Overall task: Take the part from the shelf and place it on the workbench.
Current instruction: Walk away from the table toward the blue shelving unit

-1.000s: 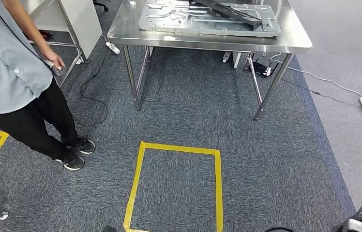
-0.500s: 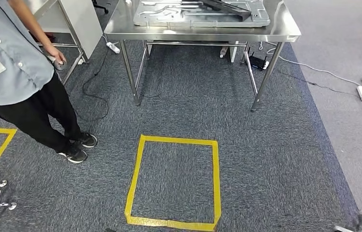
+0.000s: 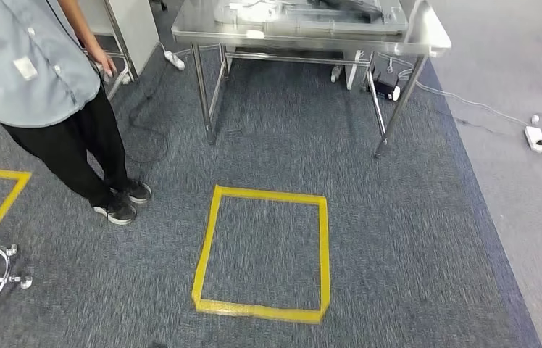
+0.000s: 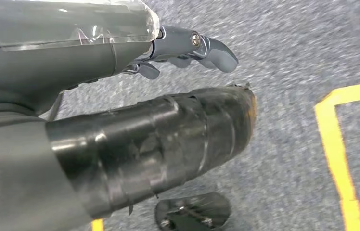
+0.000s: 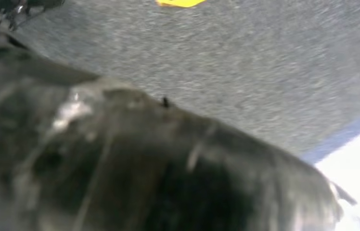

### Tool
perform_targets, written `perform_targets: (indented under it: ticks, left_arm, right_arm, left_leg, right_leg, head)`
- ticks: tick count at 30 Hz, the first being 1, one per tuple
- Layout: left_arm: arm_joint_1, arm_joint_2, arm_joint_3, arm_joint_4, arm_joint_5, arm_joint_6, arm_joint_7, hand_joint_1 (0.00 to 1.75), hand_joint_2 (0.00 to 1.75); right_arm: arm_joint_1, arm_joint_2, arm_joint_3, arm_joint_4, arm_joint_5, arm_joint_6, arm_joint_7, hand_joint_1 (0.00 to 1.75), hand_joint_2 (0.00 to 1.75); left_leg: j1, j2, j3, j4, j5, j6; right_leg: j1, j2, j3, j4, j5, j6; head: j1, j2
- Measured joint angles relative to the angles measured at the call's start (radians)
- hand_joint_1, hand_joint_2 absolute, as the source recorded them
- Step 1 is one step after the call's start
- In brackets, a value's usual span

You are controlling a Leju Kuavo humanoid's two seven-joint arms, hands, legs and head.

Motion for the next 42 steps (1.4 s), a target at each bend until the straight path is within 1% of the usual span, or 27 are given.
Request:
perform_targets:
  ticks: [1,3,4,5,6,7,9,10,13,14,15,16,17,19,21,22,24,26,29,30,31,32,34,36,39,41,42]
  left_arm:
    - [0.0,0.0,0.001,0.0,0.0,0.001,0.0,0.0,0.0]
    - [0.0,-0.001,0.003,0.0,0.0,0.003,0.0,0.0,0.0]
    - [0.001,-0.002,0.004,0.0,0.0,0.004,0.0,0.0,0.0]
    - [0.001,-0.003,0.005,0.0,0.0,0.004,0.0,0.0,0.0]
    - [0.001,-0.004,0.007,0.0,0.0,0.005,0.0,0.0,0.0]
    - [0.0,-0.006,0.009,0.0,0.0,0.006,0.0,0.0,0.0]
    - [0.0,-0.008,0.015,0.0,0.0,0.008,0.0,0.0,0.0]
    - [0.001,-0.009,0.019,0.0,0.0,0.009,0.0,0.0,0.0]
    - [0.005,-0.012,0.029,0.0,0.0,0.015,0.0,0.0,0.0]
    - [0.006,-0.013,0.03,0.0,0.0,0.016,0.0,0.0,0.0]
    - [0.007,-0.013,0.031,0.0,0.0,0.017,0.001,0.0,0.0]
    - [0.007,-0.014,0.032,0.0,0.0,0.018,0.001,0.0,0.0]
    - [0.007,-0.014,0.033,0.0,-0.001,0.018,0.002,0.0,0.0]
    - [0.008,-0.014,0.036,0.0,-0.002,0.019,0.002,0.0,0.0]
    - [0.009,-0.014,0.043,0.0,-0.003,0.02,0.002,0.0,0.0]
    - [0.009,-0.014,0.046,0.0,-0.003,0.02,0.001,0.0,0.0]
    - [0.008,-0.014,0.05,0.0,-0.003,0.021,-0.001,0.0,0.0]
    - [0.007,-0.016,0.051,0.0,-0.004,0.021,-0.003,0.0,0.0]
    - [0.009,-0.017,0.053,0.0,-0.004,0.021,-0.004,0.0,0.0]
    - [0.01,-0.017,0.054,0.0,-0.004,0.021,-0.003,0.0,0.0]
    - [0.01,-0.017,0.054,0.0,-0.004,0.021,-0.003,0.0,0.0]
    - [0.01,-0.017,0.055,0.0,-0.004,0.021,-0.002,0.0,0.0]
    - [0.009,-0.019,0.056,0.0,-0.004,0.022,-0.002,0.0,0.0]
    - [0.008,-0.022,0.057,0.0,-0.004,0.024,-0.002,0.0,0.0]
    - [0.006,-0.024,0.061,0.0,-0.005,0.028,-0.002,0.0,0.0]
    - [0.005,-0.024,0.065,0.0,-0.005,0.031,-0.002,0.0,0.0]
    - [0.005,-0.024,0.068,0.0,-0.005,0.033,-0.002,0.0,0.0]
  right_arm:
    - [-0.008,-0.005,-0.014,0.032,-0.003,0.001,0.006,0.0,0.0]
    - [-0.021,-0.014,-0.039,0.093,-0.002,-0.004,0.029,0.0,0.0]
    - [-0.027,-0.017,-0.049,0.121,0.003,-0.012,0.044,0.0,0.0]
    - [-0.032,-0.019,-0.056,0.146,0.01,-0.023,0.062,0.0,0.0]
    - [-0.038,-0.02,-0.062,0.173,0.02,-0.035,0.083,0.0,0.0]
    - [-0.043,-0.02,-0.068,0.198,0.031,-0.049,0.107,0.0,0.0]
    - [-0.048,-0.018,-0.078,0.247,0.058,-0.075,0.16,0.0,0.0]
    - [-0.049,-0.017,-0.081,0.268,0.072,-0.085,0.186,0.0,0.0]
    - [-0.05,-0.009,-0.086,0.318,0.106,-0.097,0.239,0.0,0.0]
    - [-0.05,-0.006,-0.086,0.331,0.114,-0.097,0.25,0.0,0.0]
    - [-0.05,-0.003,-0.086,0.342,0.122,-0.095,0.257,0.0,0.0]
    - [-0.05,0.001,-0.086,0.352,0.131,-0.093,0.264,0.0,0.0]
    - [-0.051,0.005,-0.086,0.361,0.14,-0.091,0.268,0.0,0.0]
    - [-0.053,0.013,-0.086,0.374,0.153,-0.087,0.272,0.0,0.0]
    - [-0.056,0.019,-0.086,0.383,0.165,-0.08,0.273,0.0,0.0]
    - [-0.057,0.02,-0.086,0.386,0.173,-0.076,0.272,0.0,0.0]
    - [-0.058,0.02,-0.086,0.392,0.188,-0.069,0.268,0.0,0.0]
    - [-0.059,0.02,-0.085,0.394,0.203,-0.064,0.264,0.0,0.0]
    - [-0.062,0.019,-0.084,0.398,0.218,-0.057,0.263,0.0,0.0]
    - [-0.062,0.019,-0.083,0.4,0.222,-0.055,0.263,0.0,0.0]
    - [-0.061,0.019,-0.082,0.401,0.226,-0.055,0.264,0.0,0.0]
    - [-0.06,0.019,-0.081,0.402,0.23,-0.054,0.266,0.0,0.0]
    - [-0.059,0.019,-0.079,0.404,0.241,-0.054,0.272,0.0,0.0]
    - [-0.061,0.019,-0.076,0.406,0.252,-0.054,0.277,0.0,0.0]
    - [-0.059,0.019,-0.071,0.409,0.26,-0.054,0.279,0.0,0.0]
    - [-0.059,0.02,-0.067,0.411,0.264,-0.053,0.279,0.0,0.0]
    - [-0.06,0.02,-0.065,0.411,0.267,-0.052,0.28,0.0,0.0]
  left_leg:
    - [0.0,0.001,-0.016,0.004,0.009,-0.002]
    - [0.0,0.001,-0.047,0.015,0.026,-0.008]
    - [-0.002,0.001,-0.059,0.024,0.032,-0.012]
    - [-0.003,0.001,-0.067,0.032,0.036,-0.017]
    - [-0.004,0.003,-0.072,0.038,0.041,-0.023]
    - [-0.005,0.005,-0.074,0.041,0.046,-0.029]
    - [-0.002,0.006,-0.08,0.045,0.049,-0.043]
    - [-0.001,0.003,-0.088,0.061,0.032,-0.05]
    - [0.005,-0.009,-0.141,0.214,-0.092,-0.063]
    - [0.007,-0.01,-0.157,0.274,-0.121,-0.067]
    - [0.008,-0.01,-0.16,0.309,-0.131,-0.07]
    - [0.01,-0.01,-0.145,0.307,-0.122,-0.071]
    - [0.011,-0.011,-0.111,0.266,-0.098,-0.071]
    - [0.012,-0.032,-0.017,0.127,-0.055,-0.064]
    - [0.009,-0.055,0.031,0.045,-0.042,-0.055]
    - [0.008,-0.059,0.033,0.037,-0.044,-0.052]
    - [0.009,-0.046,0.028,0.029,-0.038,-0.041]
    - [0.013,-0.03,0.026,0.019,-0.029,-0.026]
    - [0.012,-0.005,0.017,0.017,-0.023,-0.014]
    - [0.01,0.004,0.013,0.019,-0.023,-0.013]
    - [0.009,0.012,0.01,0.022,-0.023,-0.013]
    - [0.008,0.019,0.009,0.025,-0.023,-0.013]
    - [0.005,0.032,0.008,0.029,-0.024,-0.016]
    - [0.001,0.044,0.008,0.032,-0.026,-0.023]
    - [0.0,0.056,0.009,0.032,-0.025,-0.039]
    - [0.002,0.035,-0.004,0.064,-0.052,-0.05]
    - [0.004,0.018,-0.023,0.108,-0.082,-0.055]
  right_leg:
    - [0.0,0.0,0.02,0.006,0.024,0.001]
    - [-0.001,0.0,0.108,-0.077,0.081,-0.003]
    - [0.001,-0.001,0.168,-0.154,0.083,-0.008]
    - [0.004,-0.001,0.217,-0.226,0.069,-0.014]
    - [0.007,-0.002,0.25,-0.278,0.049,-0.021]
    - [0.01,-0.002,0.264,-0.307,0.036,-0.029]
    - [0.009,-0.002,0.257,-0.315,0.043,-0.046]
    - [0.007,-0.002,0.251,-0.317,0.052,-0.056]
    - [0.004,-0.001,0.225,-0.318,0.076,-0.073]
    - [0.005,0.0,0.216,-0.316,0.081,-0.072]
    - [0.005,0.003,0.207,-0.312,0.086,-0.071]
    - [0.005,0.007,0.199,-0.308,0.089,-0.069]
    - [0.005,0.012,0.192,-0.302,0.092,-0.067]
    - [0.004,0.023,0.179,-0.288,0.092,-0.062]
    - [0.003,0.034,0.169,-0.278,0.094,-0.052]
    - [0.003,0.039,0.164,-0.276,0.097,-0.045]
    - [0.002,0.045,0.16,-0.273,0.101,-0.032]
    - [0.003,0.035,0.14,-0.234,0.074,-0.023]
    - [0.001,0.015,0.054,-0.056,-0.017,-0.015]
    - [0.001,0.013,0.033,-0.011,-0.029,-0.013]
    - [0.0,0.01,0.029,-0.002,-0.022,-0.013]
    - [0.001,0.006,0.046,-0.031,0.002,-0.014]
    - [0.005,-0.018,0.119,-0.167,0.064,-0.024]
    - [0.013,-0.039,0.165,-0.265,0.092,-0.036]
    - [0.014,-0.028,0.165,-0.282,0.1,-0.048]
    - [0.007,-0.017,0.165,-0.291,0.11,-0.059]
    - [0.003,-0.012,0.164,-0.295,0.115,-0.064]
  head:
    - [0.0,0.0]
    - [0.0,0.0]
    - [0.0,0.0]
    - [-0.001,0.0]
    - [-0.001,0.0]
    - [-0.001,0.0]
    - [-0.001,0.0]
    - [-0.001,0.0]
    - [-0.002,0.0]
    - [-0.002,0.0]
    - [-0.002,0.0]
    - [-0.002,0.0]
    - [-0.002,0.0]
    - [-0.002,0.0]
    - [-0.002,0.0]
    - [-0.001,0.0]
    - [-0.001,0.0]
    - [0.0,0.0]
    - [0.001,0.0]
    - [0.001,0.0]
    - [0.001,0.0]
    - [0.001,0.0]
    - [0.001,0.0]
    - [0.001,0.0]
    - [0.0,0.0]
    - [-0.002,0.0]
    - [-0.003,0.0]
